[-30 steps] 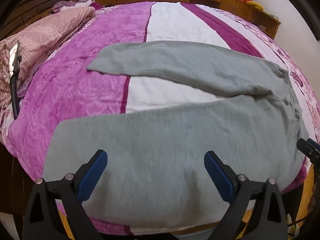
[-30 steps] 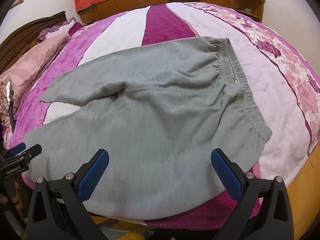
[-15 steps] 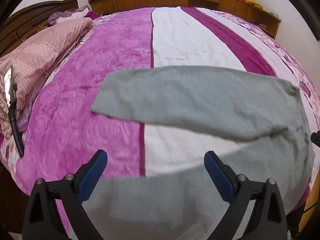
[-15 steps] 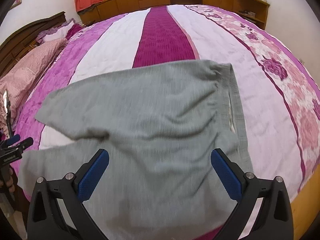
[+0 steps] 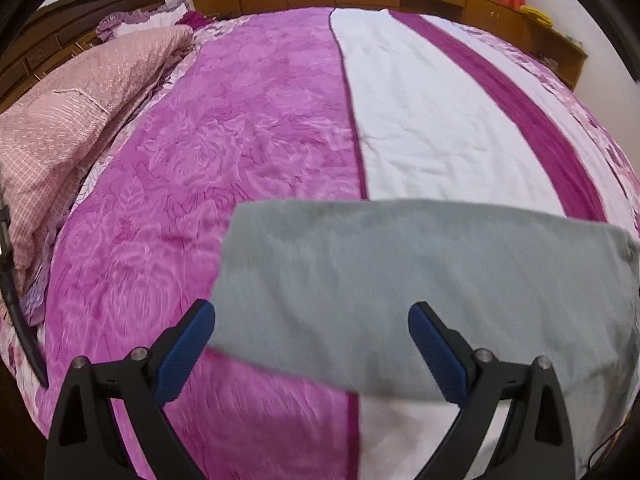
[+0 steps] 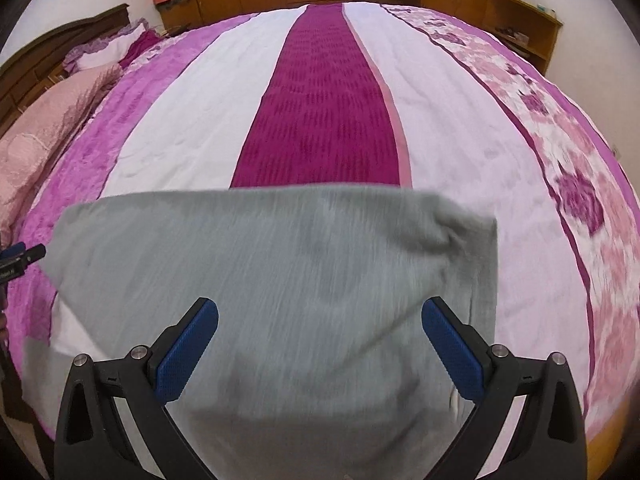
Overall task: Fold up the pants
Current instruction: 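Lower both tools onto the pant legs and close both grippers on the fabric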
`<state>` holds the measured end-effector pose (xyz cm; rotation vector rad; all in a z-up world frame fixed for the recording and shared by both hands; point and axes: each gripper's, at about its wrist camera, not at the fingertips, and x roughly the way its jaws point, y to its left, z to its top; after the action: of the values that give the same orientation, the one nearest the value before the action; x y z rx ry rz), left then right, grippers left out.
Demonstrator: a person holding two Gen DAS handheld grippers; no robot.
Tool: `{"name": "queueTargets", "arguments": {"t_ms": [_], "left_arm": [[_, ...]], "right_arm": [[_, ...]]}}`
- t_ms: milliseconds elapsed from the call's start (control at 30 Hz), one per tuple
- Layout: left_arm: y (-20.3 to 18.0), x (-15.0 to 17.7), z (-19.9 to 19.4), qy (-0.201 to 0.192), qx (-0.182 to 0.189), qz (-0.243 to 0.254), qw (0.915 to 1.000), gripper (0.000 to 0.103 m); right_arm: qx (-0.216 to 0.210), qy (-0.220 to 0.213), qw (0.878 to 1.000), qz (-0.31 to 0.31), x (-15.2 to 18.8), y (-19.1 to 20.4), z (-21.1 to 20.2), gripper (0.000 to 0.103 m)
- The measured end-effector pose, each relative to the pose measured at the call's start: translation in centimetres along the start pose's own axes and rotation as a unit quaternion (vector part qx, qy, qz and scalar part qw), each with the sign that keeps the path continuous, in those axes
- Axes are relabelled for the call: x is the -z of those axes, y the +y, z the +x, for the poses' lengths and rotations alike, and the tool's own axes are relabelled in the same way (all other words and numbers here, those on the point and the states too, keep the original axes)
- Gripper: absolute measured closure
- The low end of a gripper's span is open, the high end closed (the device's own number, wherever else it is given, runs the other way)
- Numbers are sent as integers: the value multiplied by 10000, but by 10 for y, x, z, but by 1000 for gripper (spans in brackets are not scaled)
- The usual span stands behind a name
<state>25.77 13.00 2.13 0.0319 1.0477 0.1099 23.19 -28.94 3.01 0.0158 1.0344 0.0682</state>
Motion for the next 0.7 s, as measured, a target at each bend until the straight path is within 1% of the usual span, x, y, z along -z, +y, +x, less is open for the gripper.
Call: {"name": "queueTargets", "arguments": {"t_ms": [200,333,400,567,700], "left_arm": [[17,-26,45,212,-9,-33,9998,3],[28,-32,76,458,4,-158,9988,3],[31,-32,91,579,-7,-169,9982,3],[38,-31,110,560,180,-261,9979,0],[41,-30,118,537,271,-235,9979,0]], "right_arm": [[-20,202,9997,-118,-34,-1,39,5],[11,308,9991,-275,-48,-1,62,5],[-47,408,9986,-347,-53,-2,76,5],[-54,751,9963,-406,-53,-6,110,4],[-59,666,9961,-577,-49,-6,118,4]]}}
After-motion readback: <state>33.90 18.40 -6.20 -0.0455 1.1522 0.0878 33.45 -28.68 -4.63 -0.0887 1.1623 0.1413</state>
